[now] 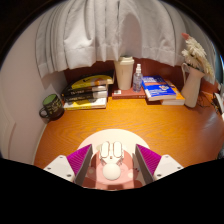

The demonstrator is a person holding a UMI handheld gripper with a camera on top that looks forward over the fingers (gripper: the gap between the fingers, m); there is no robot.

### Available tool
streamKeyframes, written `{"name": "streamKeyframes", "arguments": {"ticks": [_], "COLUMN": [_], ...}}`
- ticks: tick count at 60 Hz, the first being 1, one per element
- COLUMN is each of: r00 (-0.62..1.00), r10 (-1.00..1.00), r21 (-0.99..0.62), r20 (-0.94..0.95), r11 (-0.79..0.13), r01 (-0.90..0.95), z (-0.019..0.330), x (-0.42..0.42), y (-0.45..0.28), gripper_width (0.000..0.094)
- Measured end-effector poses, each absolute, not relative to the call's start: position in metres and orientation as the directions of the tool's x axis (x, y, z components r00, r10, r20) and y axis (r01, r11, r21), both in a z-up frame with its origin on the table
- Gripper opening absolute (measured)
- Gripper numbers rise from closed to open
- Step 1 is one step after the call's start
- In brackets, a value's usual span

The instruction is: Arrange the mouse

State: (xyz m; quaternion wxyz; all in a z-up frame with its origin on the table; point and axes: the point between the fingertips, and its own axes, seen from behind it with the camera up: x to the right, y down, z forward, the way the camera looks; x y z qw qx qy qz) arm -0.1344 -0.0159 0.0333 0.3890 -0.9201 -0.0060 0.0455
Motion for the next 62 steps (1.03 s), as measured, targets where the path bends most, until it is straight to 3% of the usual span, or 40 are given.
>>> {"name": "streamKeyframes", "arguments": {"ticks": [15,29,62], "r00": [0.995,0.997,0.997], "r10": [0.061,0.055,0.022], "r21": [-0.786,-0.845,-0.865], "r20": [-0.074,-0.056,-0.076], "r11": [-0.617,-0.535,-0.499], "r01": [-0.020,-0.018,-0.055], "z": [0.148,0.213,0.225], "x": [-0.091,-0.034,0.034], "y": [-0.062,-0.135,-0.229], "gripper_width": [0.0857,0.0856,0.0856]}}
